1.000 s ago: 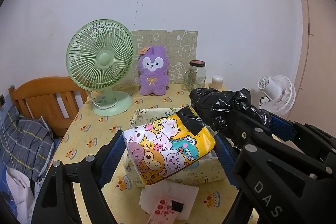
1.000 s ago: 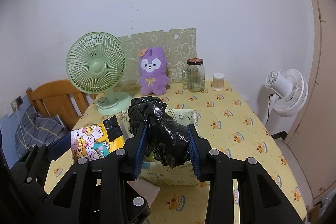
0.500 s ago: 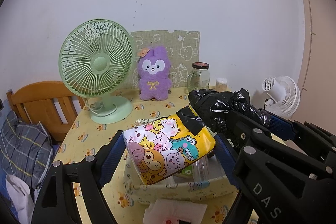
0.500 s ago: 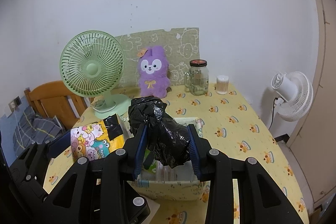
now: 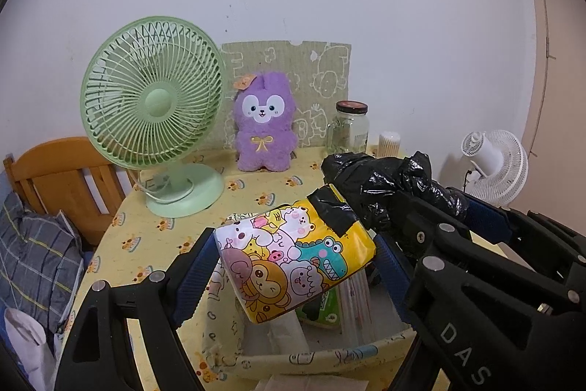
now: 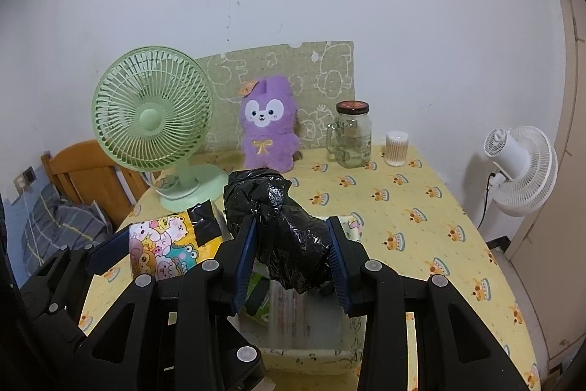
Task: Organize soft objects
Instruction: 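Lower both items into the basket and open both tools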
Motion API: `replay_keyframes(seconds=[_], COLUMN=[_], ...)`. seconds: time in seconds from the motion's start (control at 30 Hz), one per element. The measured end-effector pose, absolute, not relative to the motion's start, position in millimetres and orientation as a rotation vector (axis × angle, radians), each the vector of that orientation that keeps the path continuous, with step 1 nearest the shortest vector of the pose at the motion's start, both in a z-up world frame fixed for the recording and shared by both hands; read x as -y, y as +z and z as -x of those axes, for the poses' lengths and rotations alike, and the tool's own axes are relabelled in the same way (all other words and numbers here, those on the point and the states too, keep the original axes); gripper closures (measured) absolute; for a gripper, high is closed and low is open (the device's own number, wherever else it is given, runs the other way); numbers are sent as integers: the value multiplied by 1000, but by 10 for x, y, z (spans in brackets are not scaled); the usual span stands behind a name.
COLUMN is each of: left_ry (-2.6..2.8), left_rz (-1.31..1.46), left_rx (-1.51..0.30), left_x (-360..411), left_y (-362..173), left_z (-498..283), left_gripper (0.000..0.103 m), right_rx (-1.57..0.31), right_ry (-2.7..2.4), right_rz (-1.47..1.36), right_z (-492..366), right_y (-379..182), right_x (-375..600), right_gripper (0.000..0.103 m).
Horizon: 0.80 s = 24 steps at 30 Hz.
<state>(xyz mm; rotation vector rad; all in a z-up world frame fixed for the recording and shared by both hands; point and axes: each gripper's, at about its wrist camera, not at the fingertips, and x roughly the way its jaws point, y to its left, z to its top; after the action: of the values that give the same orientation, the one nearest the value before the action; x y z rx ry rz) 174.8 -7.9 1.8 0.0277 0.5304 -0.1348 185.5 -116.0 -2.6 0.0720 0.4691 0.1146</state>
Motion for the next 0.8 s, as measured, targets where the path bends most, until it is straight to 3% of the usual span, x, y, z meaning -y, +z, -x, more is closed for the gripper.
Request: replay_keyframes(seconds=[0.33, 0.5, 0.8], left_ry=[-149, -135, -111], left_rz=[-17, -30, -47], left_rx=[-575, -606, -650], left_x=[82, 96, 97], left_y=[-125, -239, -398], left_z=[-1934, -2026, -2115], left_gripper=[15, 7, 0], right_rx=[-503, -532, -581], right_ry=[115, 112, 125], right_rz=[-70, -72, -87], right_z=[-2030, -2131, -2283], right_y=[-159, -277, -466], right_x=[1156, 1163, 1164], right_gripper=[62, 62, 62])
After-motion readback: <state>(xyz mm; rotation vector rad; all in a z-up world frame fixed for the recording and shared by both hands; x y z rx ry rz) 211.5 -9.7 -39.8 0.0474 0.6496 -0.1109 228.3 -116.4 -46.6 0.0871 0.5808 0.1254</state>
